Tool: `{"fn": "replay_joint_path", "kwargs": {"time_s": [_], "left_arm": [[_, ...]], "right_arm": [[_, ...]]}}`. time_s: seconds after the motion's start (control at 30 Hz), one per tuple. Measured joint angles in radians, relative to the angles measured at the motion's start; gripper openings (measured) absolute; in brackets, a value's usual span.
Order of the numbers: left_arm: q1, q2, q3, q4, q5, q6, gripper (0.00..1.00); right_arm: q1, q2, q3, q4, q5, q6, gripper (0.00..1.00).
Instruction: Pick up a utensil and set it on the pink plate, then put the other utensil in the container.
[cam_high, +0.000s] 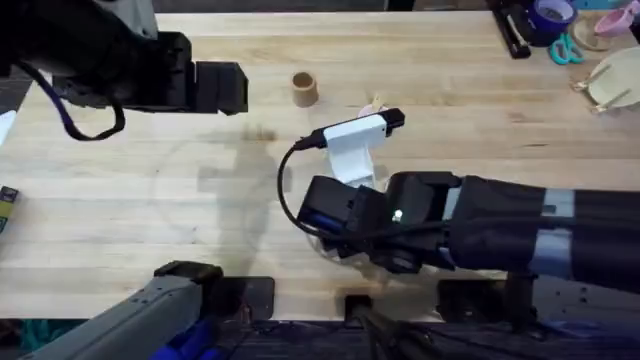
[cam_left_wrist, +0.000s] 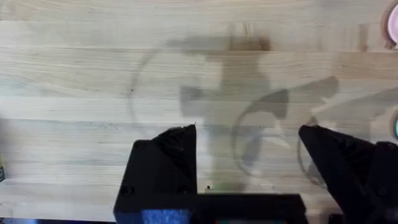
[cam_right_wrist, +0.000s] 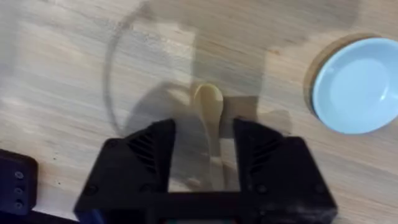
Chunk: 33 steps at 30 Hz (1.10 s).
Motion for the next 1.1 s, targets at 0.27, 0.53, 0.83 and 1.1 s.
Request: {"fn": "replay_joint_path", "kwargs": {"time_s": [0.27, 0.53, 0.83, 1.1], "left_arm": [[0.0, 0.0, 0.0, 0.0, 0.0, 0.0, 0.993], [0.0, 0.0, 0.0, 0.0, 0.0, 0.0, 0.993], [0.0, 0.0, 0.0, 0.0, 0.0, 0.0, 0.993], [0.0, 0.0, 0.0, 0.0, 0.0, 0.0, 0.993]], "right_arm": [[-0.001, 0.0, 0.001, -0.011, 0.013, 0.003, 0.389], [-0.003, 0.0, 0.003, -0.02, 0.013, 0.006, 0.227], [-0.006, 0.0, 0.005, -0.023, 0.025, 0.006, 0.044], [-0.021, 0.0, 0.012, -0.033, 0.012, -0.021, 0.032]]}}
